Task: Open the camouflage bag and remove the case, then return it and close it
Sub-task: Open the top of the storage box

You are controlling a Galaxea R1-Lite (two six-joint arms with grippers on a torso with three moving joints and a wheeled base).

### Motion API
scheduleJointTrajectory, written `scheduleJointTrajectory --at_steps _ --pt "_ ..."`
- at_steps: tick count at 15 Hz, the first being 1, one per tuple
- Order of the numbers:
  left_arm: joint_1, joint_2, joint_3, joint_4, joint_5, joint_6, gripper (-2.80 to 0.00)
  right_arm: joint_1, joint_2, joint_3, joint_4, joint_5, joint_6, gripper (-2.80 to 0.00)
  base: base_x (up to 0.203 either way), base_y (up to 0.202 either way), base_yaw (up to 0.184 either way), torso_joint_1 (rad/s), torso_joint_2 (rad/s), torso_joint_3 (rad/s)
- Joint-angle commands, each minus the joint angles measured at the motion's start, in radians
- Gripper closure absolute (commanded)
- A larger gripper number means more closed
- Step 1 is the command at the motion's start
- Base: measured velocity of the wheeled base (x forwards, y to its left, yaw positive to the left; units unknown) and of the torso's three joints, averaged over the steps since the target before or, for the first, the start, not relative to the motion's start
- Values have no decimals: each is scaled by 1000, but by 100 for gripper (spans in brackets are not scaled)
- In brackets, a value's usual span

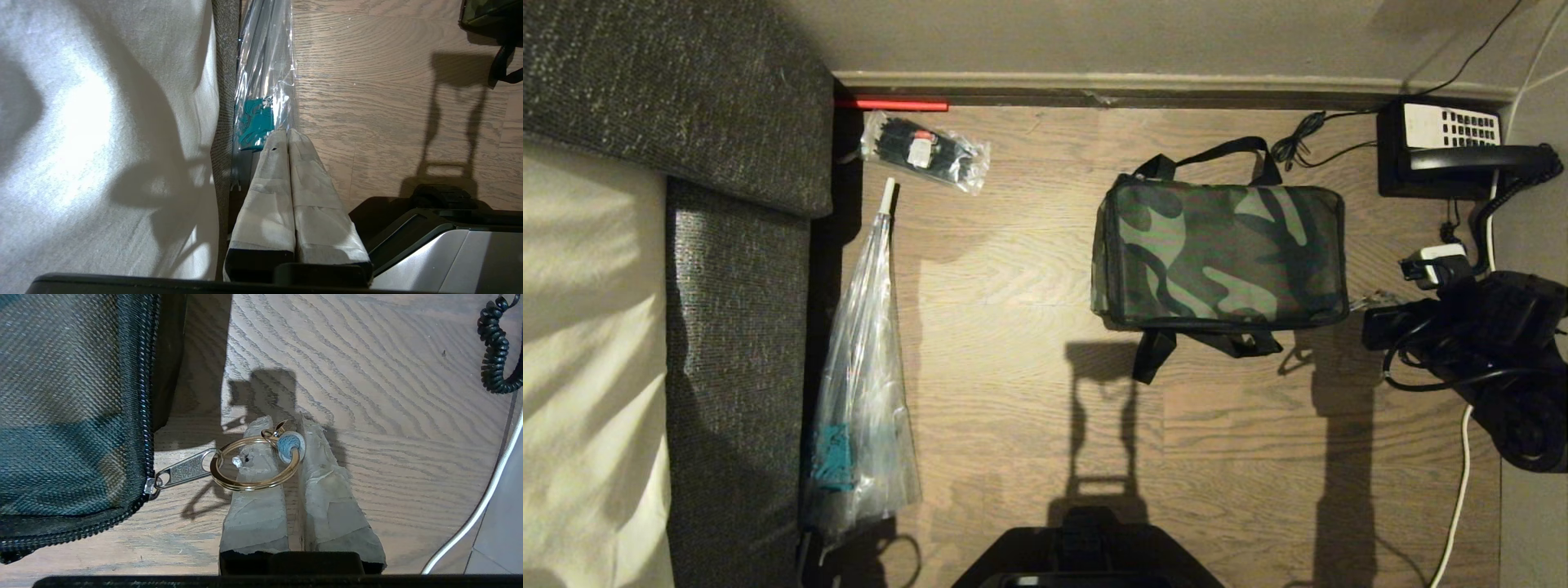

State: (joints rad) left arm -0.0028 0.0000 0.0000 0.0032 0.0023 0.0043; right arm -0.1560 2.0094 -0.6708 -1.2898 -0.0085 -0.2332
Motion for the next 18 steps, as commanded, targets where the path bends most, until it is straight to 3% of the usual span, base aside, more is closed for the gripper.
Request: scheduleJointTrajectory --at_steps 1,18 --pt "0 0 2 0 1 0 0 1 3 -3 -8 2 -2 0 0 0 0 0 0 0" --pt "0 0 1 0 1 0 0 35 -6 -3 -14 12 6 0 0 0 0 0 0 0"
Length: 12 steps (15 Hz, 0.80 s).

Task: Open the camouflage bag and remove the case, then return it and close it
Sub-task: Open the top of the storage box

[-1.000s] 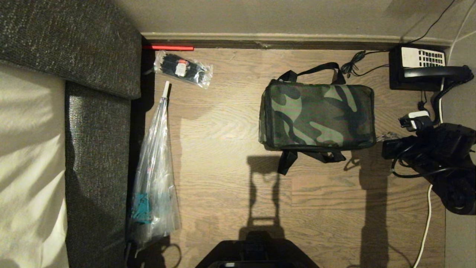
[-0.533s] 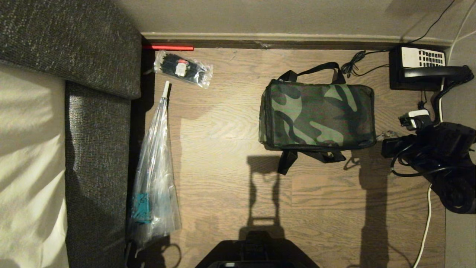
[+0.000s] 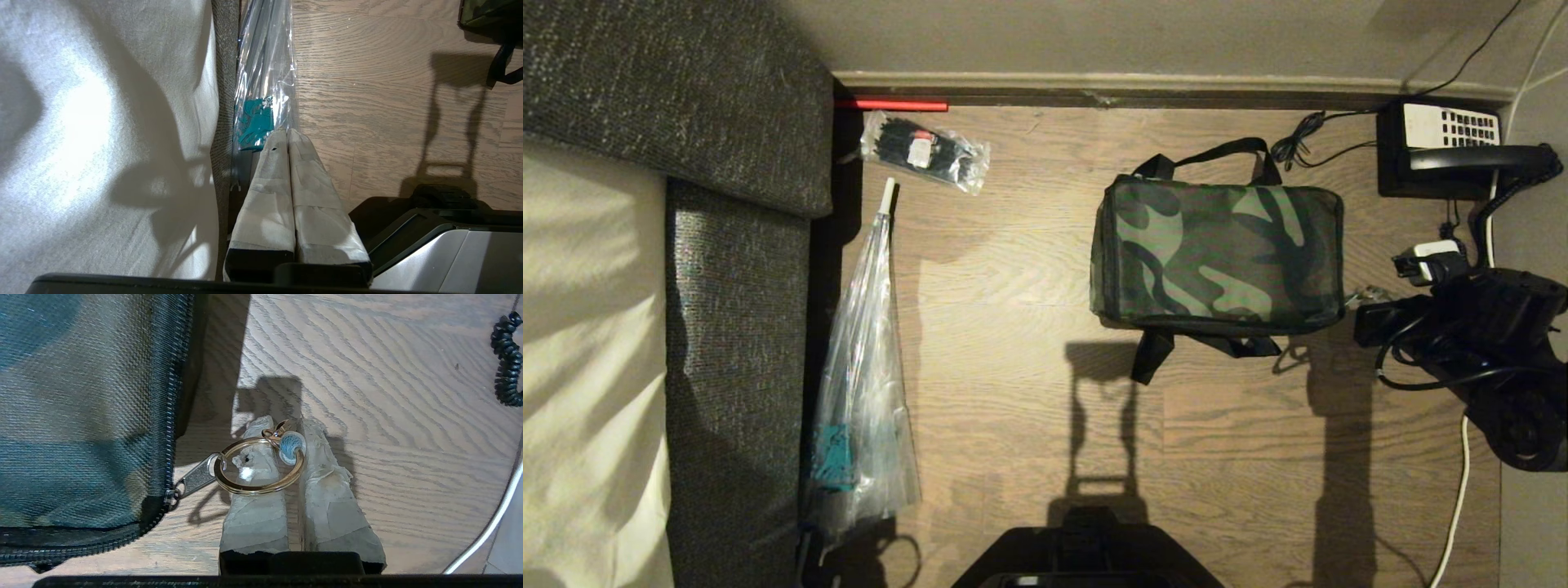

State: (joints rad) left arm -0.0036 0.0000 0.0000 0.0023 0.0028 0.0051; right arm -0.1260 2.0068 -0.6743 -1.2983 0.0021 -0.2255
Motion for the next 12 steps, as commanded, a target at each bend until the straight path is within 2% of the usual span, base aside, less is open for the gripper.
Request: scheduleJointTrajectory --at_steps 1,12 --pt "1 0 0 1 0 -1 0 6 -3 1 -6 1 -1 0 0 0 0 0 0 0" --pt "1 0 2 1 0 -1 0 5 15 -41 -15 1 -3 0 0 0 0 0 0 0"
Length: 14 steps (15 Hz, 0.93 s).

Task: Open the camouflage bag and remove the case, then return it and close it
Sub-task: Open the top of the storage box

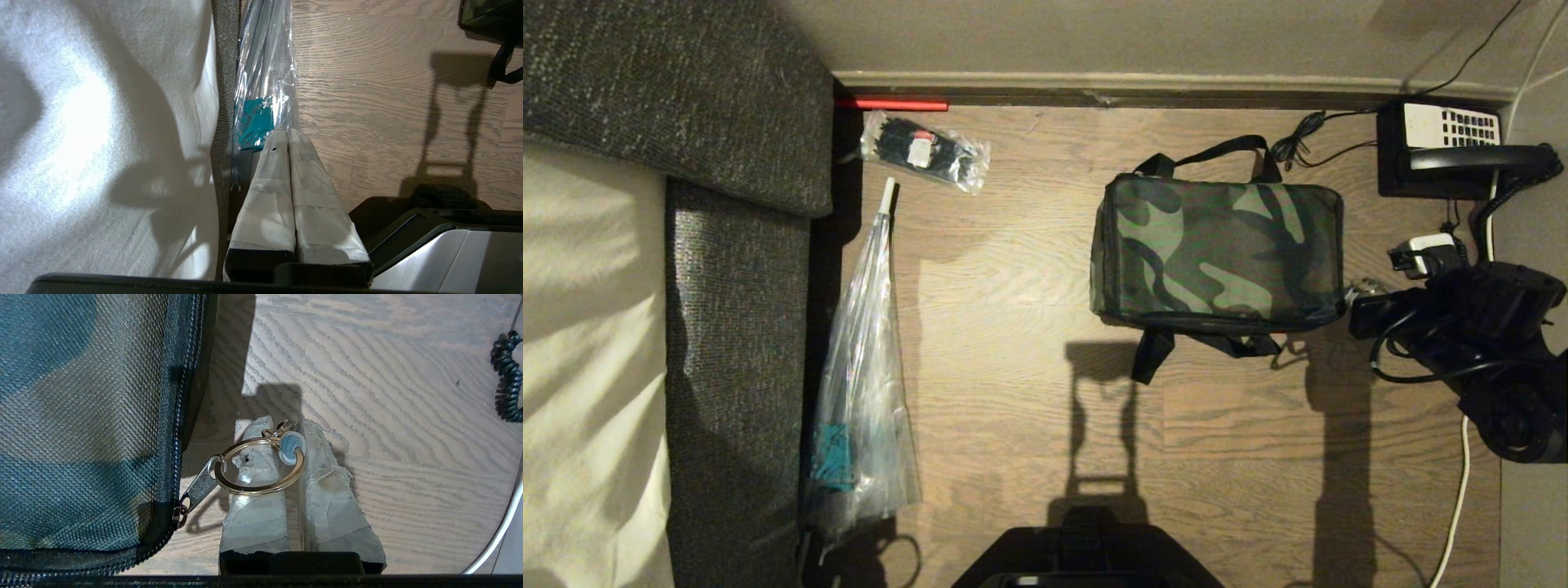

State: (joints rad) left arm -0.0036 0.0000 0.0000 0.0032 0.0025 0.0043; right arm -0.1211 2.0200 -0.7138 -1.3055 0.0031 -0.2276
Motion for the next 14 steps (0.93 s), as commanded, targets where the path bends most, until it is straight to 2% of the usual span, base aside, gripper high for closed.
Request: scheduleJointTrajectory --at_steps 1,14 --pt "1 0 2 0 1 0 0 -2 1 -3 -8 0 -1 0 0 0 0 0 0 0" --pt "1 0 2 0 1 0 0 -29 9 -22 -39 0 5 0 0 0 0 0 0 0"
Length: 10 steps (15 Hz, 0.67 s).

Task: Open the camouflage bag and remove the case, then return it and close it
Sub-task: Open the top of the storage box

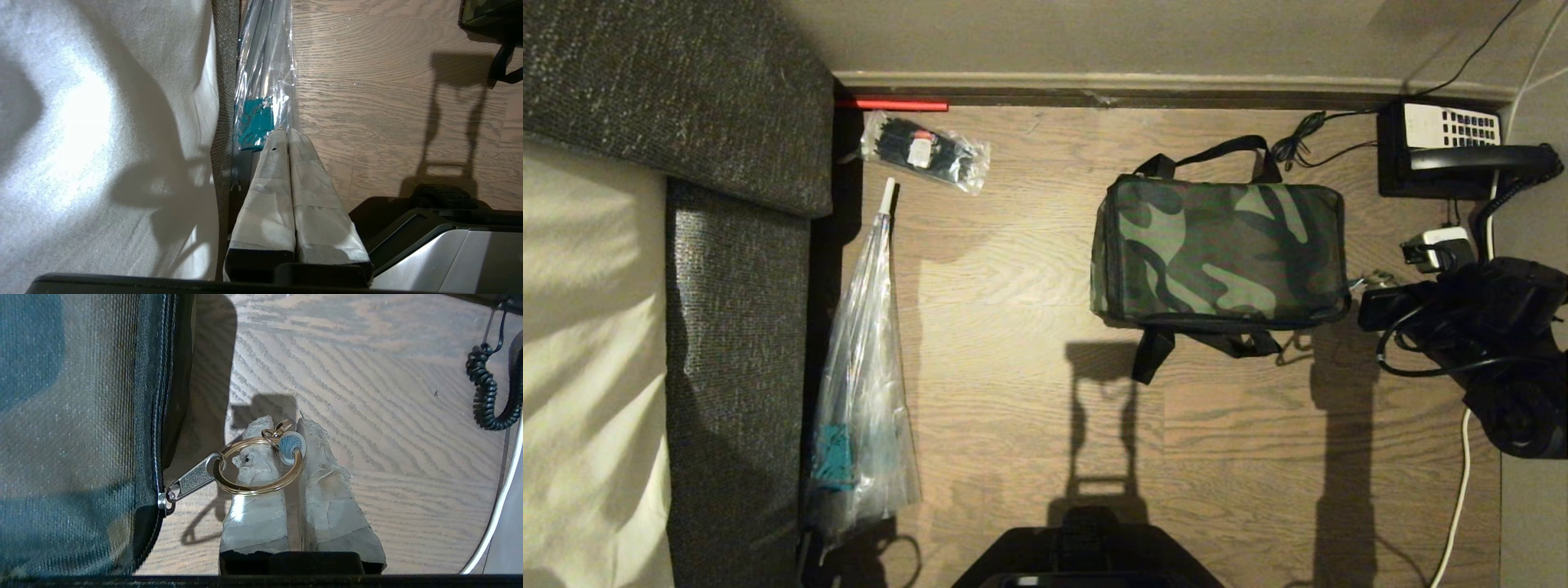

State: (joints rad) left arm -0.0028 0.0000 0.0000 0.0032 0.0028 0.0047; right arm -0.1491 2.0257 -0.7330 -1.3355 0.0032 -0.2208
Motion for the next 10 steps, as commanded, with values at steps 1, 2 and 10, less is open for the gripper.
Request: scheduleJointTrajectory --at_steps 1,2,10 --pt "0 0 2 0 0 0 0 -1 5 -5 -15 0 1 0 0 0 0 0 0 0" --pt "0 0 2 0 0 0 0 -1 6 -6 -23 0 13 0 0 0 0 0 0 0" --pt "0 0 2 0 0 0 0 0 13 -28 -45 1 23 0 0 0 0 0 0 0"
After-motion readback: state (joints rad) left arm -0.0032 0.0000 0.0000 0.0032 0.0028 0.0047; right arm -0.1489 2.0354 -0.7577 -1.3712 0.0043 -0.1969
